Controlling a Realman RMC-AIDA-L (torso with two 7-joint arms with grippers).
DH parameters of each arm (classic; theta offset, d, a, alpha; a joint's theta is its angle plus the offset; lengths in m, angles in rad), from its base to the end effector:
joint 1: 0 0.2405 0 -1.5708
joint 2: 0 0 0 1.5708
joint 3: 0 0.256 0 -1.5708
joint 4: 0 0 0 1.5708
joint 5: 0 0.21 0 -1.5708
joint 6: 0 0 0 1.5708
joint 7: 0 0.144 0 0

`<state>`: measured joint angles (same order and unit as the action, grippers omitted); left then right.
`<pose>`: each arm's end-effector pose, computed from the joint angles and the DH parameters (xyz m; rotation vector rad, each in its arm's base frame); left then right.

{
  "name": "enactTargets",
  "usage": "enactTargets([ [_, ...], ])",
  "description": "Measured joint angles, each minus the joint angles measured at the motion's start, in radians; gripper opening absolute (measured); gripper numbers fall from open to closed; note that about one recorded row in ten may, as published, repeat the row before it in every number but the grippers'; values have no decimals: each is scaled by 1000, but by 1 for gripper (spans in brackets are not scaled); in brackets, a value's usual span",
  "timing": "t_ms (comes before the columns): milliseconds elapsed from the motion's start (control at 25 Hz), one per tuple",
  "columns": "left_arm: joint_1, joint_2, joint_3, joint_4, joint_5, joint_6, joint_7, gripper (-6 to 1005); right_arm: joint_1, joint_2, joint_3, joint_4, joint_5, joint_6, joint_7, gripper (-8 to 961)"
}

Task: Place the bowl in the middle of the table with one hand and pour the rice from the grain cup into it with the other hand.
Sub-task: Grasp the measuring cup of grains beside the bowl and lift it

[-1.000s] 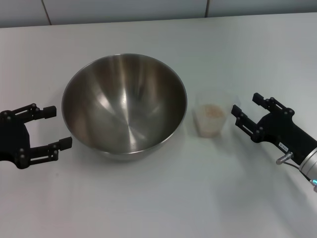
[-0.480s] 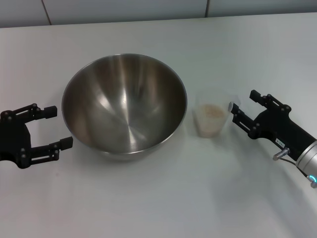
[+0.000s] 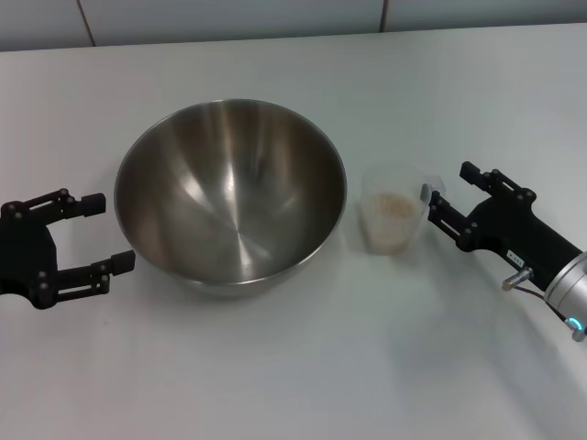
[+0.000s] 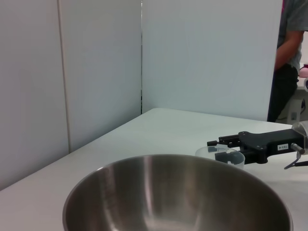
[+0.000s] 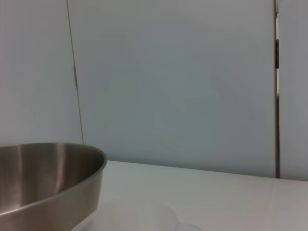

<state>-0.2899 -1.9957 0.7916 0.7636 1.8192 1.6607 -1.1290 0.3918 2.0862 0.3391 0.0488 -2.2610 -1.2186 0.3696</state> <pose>-0.3103 0.2768 0.0471 -2.6623 -0.3278 -0.6469 0.3344 0.2800 -0.0622 -2.0248 0.5883 0.6831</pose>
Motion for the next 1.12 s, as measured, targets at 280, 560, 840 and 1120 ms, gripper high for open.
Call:
enactTargets([
  [280,-3,-2,-4,2,18,-7,0,815,7,0,1,2,0,6,0,685],
  [560,-5,-5,-3,2,26,-22,3,814,12,0,1,2,0,7,0,685],
  [840,-5,-7,-2,2,26,-23,15,814,13,0,1,4,0,7,0,684],
  [1120,-5,-8,-5,2,26,-25,15,814,16,0,1,3,0,7,-7,684],
])
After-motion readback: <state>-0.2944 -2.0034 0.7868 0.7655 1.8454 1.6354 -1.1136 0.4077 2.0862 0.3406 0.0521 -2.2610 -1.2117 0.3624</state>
